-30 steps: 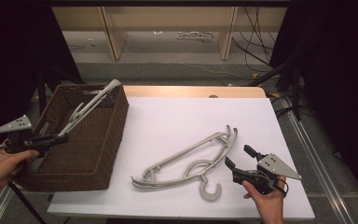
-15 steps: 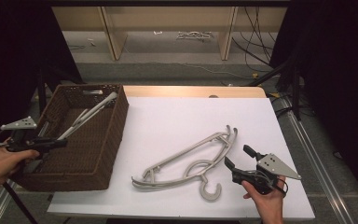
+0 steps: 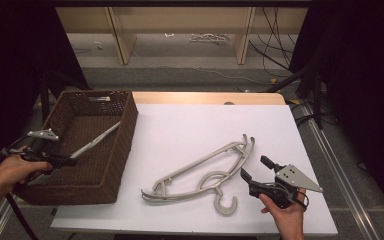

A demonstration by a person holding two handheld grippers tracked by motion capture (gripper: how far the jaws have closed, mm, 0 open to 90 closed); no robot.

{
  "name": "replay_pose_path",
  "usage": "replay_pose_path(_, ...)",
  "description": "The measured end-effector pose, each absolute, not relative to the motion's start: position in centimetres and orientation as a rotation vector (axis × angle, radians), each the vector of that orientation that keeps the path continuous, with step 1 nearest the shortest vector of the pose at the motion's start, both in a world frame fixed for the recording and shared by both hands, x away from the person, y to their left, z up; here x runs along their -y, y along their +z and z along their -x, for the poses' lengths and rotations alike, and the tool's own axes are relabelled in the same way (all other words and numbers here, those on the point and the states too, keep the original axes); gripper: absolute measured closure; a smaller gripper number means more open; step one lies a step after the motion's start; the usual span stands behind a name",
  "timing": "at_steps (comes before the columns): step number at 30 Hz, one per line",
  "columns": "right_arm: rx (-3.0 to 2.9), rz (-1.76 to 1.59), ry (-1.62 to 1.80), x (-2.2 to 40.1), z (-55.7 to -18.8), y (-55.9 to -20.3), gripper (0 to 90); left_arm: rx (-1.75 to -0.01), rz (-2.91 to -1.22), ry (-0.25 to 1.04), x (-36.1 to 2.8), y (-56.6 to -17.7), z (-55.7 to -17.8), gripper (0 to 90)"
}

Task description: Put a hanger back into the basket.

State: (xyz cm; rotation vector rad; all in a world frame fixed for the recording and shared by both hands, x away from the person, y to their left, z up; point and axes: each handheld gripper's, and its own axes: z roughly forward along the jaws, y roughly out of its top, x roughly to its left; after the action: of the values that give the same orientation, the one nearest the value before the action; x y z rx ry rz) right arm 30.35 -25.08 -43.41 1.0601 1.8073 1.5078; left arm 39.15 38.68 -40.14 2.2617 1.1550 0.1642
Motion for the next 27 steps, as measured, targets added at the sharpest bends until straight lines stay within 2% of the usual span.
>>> replay_pose_path(3, -1.828, -1.058, 1.491, 25.1, -30.3, -43.4, 20.0, -1.127, -2.350, 0.153, -38.5, -40.3, -39.3, 79.4)
replay_pose_path(10, -1.806, -1.054, 1.507, 25.1, -30.4, -43.5, 19.9, -1.128, -2.347, 0.151, -38.4, -40.3, -39.1, 73.6)
replay_pose_path(13, -1.802, -1.052, 1.511, 25.2, -30.4, -43.4, 20.0, -1.168, -2.289, 0.245, -38.1, -39.9, -38.8, 59.6)
replay_pose_path(15, -1.801, -1.052, 1.508, 25.2, -30.4, -43.4, 19.9, -1.167, -2.278, 0.250, -38.0, -39.7, -38.7, 56.8)
replay_pose_path(18, -1.807, -1.053, 1.509, 25.2, -30.4, -43.3, 19.9, -1.219, -2.186, 0.309, -37.5, -38.6, -38.5, 40.1)
replay_pose_path(20, -1.800, -1.050, 1.506, 25.1, -30.4, -43.4, 19.9, -1.223, -2.129, 0.394, -37.0, -37.5, -38.1, 37.1)
replay_pose_path(23, -1.796, -1.052, 1.515, 25.2, -30.4, -43.4, 19.9, -1.215, -2.094, 0.411, -36.5, -36.3, -37.4, 32.2)
replay_pose_path(27, -1.803, -1.058, 1.518, 25.1, -30.4, -43.4, 19.9, -1.170, -2.034, 0.445, -35.0, -35.5, -36.4, 30.8)
